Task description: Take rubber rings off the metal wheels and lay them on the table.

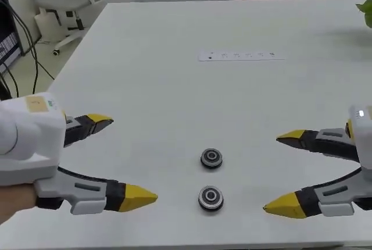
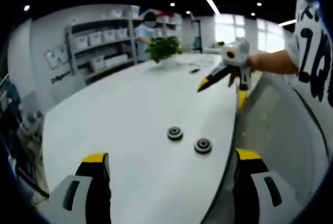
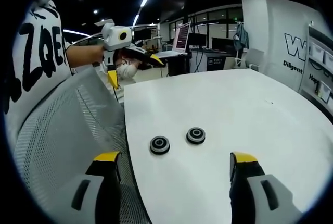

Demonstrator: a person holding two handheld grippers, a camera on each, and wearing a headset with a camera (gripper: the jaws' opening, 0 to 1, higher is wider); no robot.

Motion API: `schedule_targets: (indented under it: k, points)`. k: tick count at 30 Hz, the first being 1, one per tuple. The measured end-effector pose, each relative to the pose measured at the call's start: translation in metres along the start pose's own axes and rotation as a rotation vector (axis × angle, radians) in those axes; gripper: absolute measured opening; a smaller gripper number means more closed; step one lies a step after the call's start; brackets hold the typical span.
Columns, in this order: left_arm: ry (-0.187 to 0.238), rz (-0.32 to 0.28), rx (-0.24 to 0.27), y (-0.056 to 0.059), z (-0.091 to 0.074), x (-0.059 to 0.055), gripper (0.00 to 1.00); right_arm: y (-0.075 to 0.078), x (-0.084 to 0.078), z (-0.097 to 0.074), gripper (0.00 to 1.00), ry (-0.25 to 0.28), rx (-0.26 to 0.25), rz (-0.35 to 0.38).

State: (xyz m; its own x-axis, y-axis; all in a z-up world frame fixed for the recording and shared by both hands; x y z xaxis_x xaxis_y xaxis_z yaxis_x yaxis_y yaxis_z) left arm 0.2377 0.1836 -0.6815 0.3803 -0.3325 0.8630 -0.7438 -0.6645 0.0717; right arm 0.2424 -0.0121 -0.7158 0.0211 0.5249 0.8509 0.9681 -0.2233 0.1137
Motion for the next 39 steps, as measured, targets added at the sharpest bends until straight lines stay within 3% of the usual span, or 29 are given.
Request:
schedule_targets:
  k: [15, 25, 31, 39]
  points:
    - [-0.009, -0.021, -0.029, 0.001, 0.009, -0.004, 0.99, 0.001, -0.002, 0.007, 0.82, -0.01, 0.026, -0.001]
    - [0.027, -0.073, -0.054, 0.0, 0.016, -0.001, 0.98, 0.004, -0.011, 0.013, 0.82, -0.023, 0.033, 0.011]
    - [0.012, -0.107, -0.074, 0.001, 0.023, -0.005, 0.97, 0.001, -0.016, 0.018, 0.82, -0.038, 0.047, 0.002]
    - [0.032, -0.077, -0.095, 0.006, 0.031, -0.003, 1.0, 0.0, -0.018, 0.021, 0.82, -0.041, 0.059, -0.011]
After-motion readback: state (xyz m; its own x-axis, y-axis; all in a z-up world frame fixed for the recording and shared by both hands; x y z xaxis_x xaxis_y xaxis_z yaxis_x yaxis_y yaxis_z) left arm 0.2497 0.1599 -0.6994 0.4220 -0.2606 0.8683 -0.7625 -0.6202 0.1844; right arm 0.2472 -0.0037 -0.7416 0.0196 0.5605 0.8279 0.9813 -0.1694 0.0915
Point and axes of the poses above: the centre of the closed fingertips' face, and the gripper's own axes: z roughly forward along the fingers, y roughly to its right, x roughly out of its top, the point moved 1 cm from there along -z, roughly backward along the fingers, and after that the axes turned 9 degrees about -z, right-handed, at the moved point
